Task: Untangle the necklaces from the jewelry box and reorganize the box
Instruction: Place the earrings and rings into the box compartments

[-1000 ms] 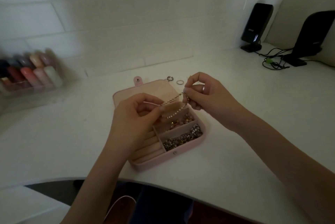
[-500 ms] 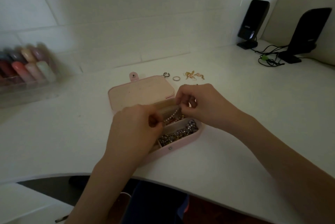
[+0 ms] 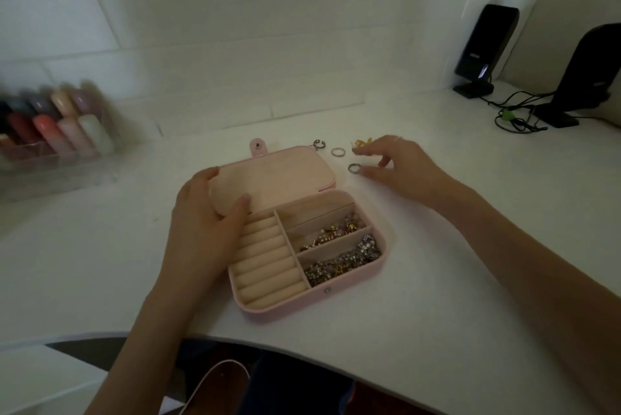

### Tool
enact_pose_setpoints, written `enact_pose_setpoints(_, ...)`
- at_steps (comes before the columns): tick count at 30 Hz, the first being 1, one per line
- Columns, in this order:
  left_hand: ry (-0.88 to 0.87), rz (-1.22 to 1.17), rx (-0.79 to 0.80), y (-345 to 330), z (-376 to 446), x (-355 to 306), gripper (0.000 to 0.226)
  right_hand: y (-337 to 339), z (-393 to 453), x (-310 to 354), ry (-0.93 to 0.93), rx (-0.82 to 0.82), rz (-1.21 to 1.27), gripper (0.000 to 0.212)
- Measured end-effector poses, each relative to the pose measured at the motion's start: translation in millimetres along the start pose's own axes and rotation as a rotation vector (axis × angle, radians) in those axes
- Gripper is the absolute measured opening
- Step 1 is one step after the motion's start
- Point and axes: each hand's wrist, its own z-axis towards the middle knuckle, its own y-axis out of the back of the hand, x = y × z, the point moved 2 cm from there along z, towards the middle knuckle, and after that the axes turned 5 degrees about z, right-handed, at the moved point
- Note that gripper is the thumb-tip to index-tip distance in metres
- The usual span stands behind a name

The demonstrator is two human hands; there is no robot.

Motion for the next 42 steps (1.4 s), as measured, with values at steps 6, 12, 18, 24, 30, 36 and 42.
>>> enact_pose_setpoints(6,0.077,-0.105,0.054,-10,4,7,0.052,-18,-3,3,0.112,-0.081,-0.042,0.017)
enact_pose_setpoints(12,0.122,-0.098,0.070,-13,6,10,0.056,-17,-9,3,0.033,-0.154,0.158,0.006)
enact_pose_setpoints(18,0.119,-0.126,0.048,-12,7,11,0.051,-2,-21,65,0.217,0.129,0.461,0.010)
enact_pose_setpoints(24,0.105,-0.133,0.032,-12,6,12,0.047,-23,-29,77,0.340,0.207,0.307,0.013)
enact_pose_setpoints(30,0.107,-0.179,0.070,-13,9,15,0.043,19,13,43,0.184,-0.202,0.189,0.018)
enact_pose_setpoints(36,0.114,-0.157,0.119,-14,11,20,0.035,-34,34,6,0.158,-0.033,-0.145,0.021)
enact_pose_setpoints(42,0.117,-0.177,0.099,-14,10,18,0.031,-42,32,13,0.230,-0.101,-0.172,0.018)
